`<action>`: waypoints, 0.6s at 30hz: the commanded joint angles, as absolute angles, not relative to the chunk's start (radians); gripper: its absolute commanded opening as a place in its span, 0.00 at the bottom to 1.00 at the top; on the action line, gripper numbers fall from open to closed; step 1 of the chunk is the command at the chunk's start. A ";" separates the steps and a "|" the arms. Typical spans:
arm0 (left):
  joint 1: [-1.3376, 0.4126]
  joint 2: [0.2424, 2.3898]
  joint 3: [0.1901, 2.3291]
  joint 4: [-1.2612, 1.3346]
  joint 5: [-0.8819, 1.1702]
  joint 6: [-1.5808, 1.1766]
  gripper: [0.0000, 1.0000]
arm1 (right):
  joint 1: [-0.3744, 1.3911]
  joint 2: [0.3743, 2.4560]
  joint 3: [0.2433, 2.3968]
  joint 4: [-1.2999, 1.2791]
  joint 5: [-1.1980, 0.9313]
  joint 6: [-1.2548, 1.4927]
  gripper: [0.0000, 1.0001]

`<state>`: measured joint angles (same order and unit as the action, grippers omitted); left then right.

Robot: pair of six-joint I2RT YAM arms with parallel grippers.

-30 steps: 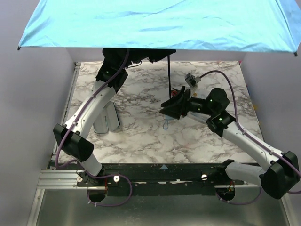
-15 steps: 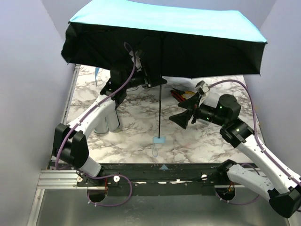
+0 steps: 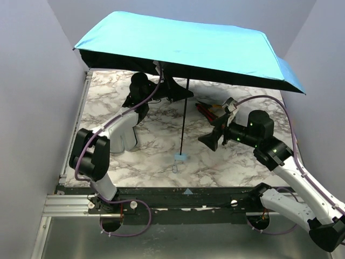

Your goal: Open the umbrella

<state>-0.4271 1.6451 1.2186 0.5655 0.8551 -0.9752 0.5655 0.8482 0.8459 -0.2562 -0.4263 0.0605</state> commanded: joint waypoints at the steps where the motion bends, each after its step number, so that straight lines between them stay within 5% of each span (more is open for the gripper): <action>1: -0.407 1.712 1.209 0.727 0.906 -0.971 0.00 | 0.564 0.854 0.825 -0.286 -0.404 0.019 1.00; 6: -0.382 1.746 1.157 0.751 0.914 -0.968 0.00 | 0.563 0.855 0.792 -0.279 -0.395 0.010 1.00; 9: -0.372 1.750 1.131 0.755 0.919 -0.963 0.10 | 0.564 0.850 0.764 -0.272 -0.392 -0.029 1.00; 18: -0.339 1.652 1.025 0.627 0.908 -0.873 0.78 | 0.565 0.828 0.702 -0.267 -0.362 -0.085 1.00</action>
